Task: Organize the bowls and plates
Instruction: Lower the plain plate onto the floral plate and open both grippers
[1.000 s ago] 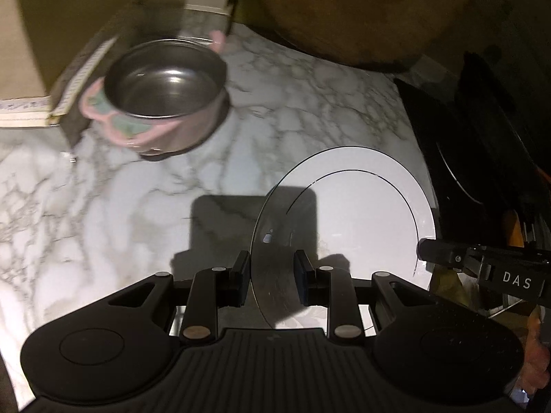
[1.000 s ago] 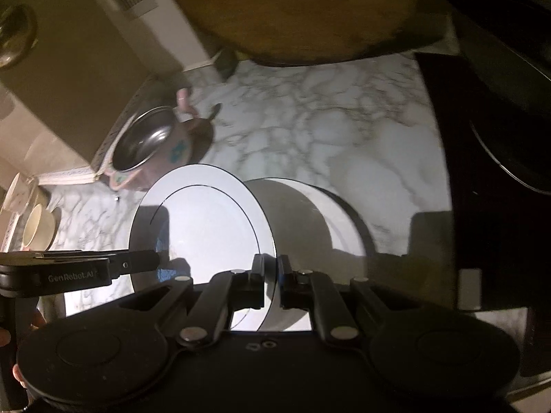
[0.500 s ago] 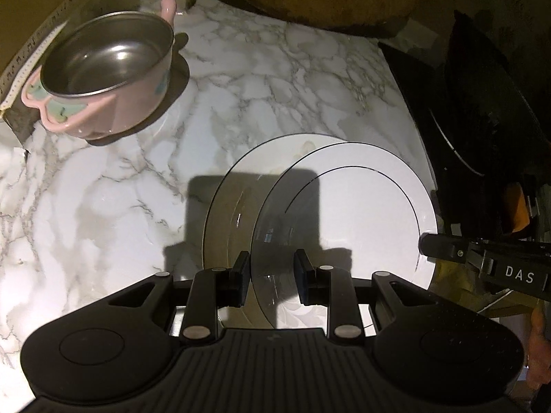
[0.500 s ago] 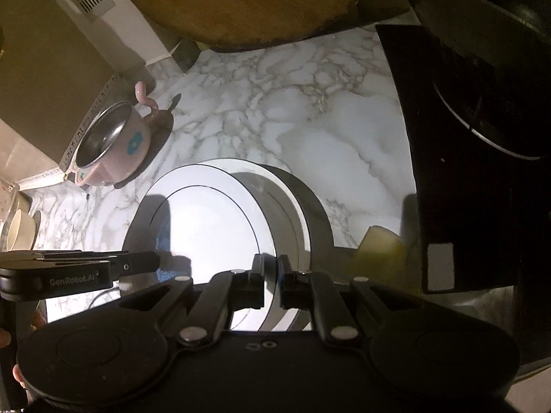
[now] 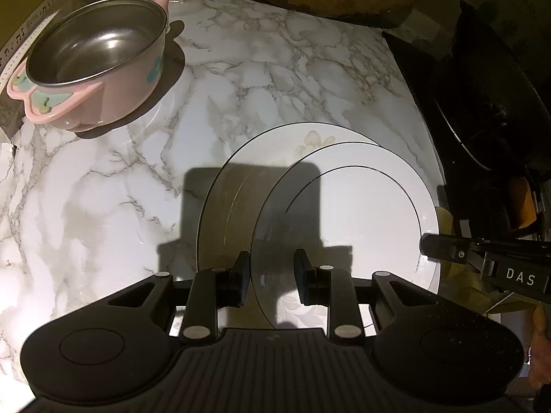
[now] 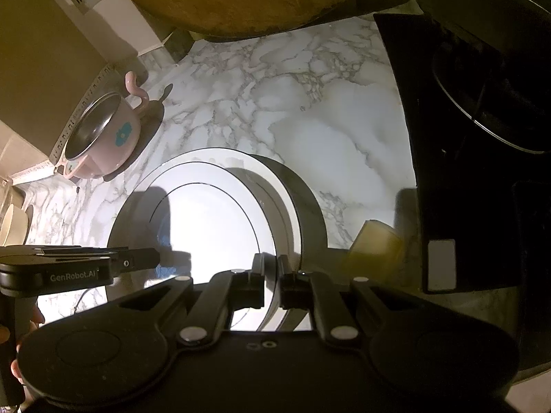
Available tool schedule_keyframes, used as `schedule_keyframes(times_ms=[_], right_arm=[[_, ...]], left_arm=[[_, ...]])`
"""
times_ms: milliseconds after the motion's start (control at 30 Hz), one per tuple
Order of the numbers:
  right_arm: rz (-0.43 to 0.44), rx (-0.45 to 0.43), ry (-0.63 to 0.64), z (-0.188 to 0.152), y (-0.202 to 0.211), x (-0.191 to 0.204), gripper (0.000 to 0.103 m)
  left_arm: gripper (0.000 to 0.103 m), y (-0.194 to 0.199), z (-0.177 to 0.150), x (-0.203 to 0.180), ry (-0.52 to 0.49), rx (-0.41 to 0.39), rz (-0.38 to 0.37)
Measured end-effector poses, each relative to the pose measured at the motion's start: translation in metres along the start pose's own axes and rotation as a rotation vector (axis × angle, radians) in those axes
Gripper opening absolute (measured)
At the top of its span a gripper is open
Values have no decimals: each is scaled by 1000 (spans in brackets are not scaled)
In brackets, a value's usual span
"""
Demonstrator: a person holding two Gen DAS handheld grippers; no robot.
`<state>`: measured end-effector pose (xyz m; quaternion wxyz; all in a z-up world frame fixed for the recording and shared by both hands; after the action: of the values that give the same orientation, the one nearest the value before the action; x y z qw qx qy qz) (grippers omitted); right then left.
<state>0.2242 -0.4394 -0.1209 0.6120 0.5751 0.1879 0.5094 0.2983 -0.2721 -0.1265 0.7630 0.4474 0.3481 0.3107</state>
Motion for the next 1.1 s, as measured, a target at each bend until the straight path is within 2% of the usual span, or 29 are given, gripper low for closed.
schedule_keyframes(times_ms=[400,833,1100], right_arm=[[17,-1,-5,0,-2,-3,8],[33,1,6,1,-8,3,7],[44,16,20,-4,-18,10,8]], left_arm=[[26,-3,1,0,-25,-4,-12],[26,4,-6,4,-30,-30,11],[26,35,-9,4,-50,-122,64]])
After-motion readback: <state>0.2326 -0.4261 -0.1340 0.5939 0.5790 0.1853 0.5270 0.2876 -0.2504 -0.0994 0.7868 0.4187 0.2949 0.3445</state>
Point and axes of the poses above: each gripper's, at about its wrist camera, not at the fingertips, and y roughly against the way its jaws point, x to its left, z to its top, the point moved 7 cm from there along -y, roughly the way its jaws point, and after that the axes turned 12 degrees about -y, right-handed, at the moved point
